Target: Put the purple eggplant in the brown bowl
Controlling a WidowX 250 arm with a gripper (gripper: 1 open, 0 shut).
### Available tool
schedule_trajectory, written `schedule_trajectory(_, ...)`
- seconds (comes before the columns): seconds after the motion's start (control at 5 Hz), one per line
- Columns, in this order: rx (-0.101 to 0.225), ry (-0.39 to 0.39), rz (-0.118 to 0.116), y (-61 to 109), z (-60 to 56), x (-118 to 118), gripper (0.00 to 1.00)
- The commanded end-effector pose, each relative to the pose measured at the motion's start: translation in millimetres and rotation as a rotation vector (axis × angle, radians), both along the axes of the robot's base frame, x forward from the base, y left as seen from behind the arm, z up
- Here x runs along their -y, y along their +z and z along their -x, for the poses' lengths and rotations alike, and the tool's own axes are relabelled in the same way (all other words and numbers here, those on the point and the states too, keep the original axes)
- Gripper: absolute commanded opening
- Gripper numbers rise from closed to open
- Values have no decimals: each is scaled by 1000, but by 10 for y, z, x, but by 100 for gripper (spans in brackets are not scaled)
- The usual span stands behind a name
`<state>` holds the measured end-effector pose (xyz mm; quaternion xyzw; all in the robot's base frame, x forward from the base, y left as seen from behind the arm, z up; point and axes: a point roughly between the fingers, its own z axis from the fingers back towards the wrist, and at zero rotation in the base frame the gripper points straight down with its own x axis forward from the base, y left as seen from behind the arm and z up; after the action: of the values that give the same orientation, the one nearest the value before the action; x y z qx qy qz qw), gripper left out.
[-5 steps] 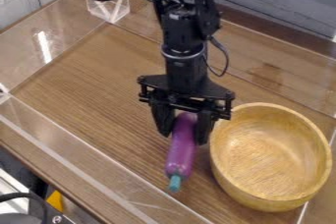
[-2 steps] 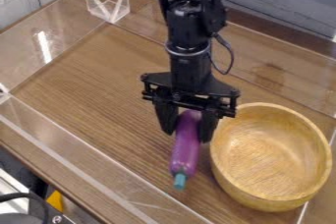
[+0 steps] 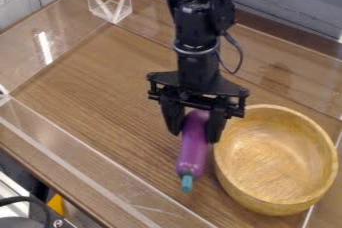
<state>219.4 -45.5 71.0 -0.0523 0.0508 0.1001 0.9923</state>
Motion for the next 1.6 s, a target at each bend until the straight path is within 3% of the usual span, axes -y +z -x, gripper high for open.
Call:
schedule_trajectory(0.0, 95, -10, 6, 230, -112, 34, 0)
schedule_trajectory(0.2, 98, -11, 5, 252, -123, 50, 0)
schedule_trajectory(0.6, 101, -21, 28, 253, -84, 214, 0)
schedule_trajectory(1.0, 109, -55, 32, 154, -47, 476, 0)
schedule_trajectory(1.4, 136, -61, 27, 11, -47, 628, 0)
